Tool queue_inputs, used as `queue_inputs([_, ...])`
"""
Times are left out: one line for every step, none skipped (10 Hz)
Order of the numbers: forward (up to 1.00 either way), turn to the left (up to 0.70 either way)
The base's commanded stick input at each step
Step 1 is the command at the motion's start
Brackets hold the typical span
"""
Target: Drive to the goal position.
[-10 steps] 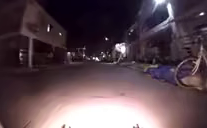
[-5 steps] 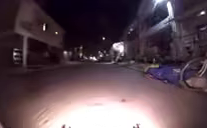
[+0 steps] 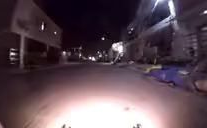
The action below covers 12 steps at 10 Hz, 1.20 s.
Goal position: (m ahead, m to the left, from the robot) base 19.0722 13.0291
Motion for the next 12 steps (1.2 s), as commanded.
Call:
queue_inputs([0.6, 0.0])
queue_inputs([0.6, 0.0])
queue_inputs([0.6, 0.0])
queue_inputs([0.6, 0.0])
queue_inputs([0.6, 0.0])
queue_inputs([0.6, 0.0])
queue_inputs([0.6, 0.0])
queue_inputs([0.6, 0.0])
queue_inputs([0.6, 0.0])
queue_inputs([0.6, 0.0])
queue_inputs([0.6, 0.0])
queue_inputs([0.6, 0.0])
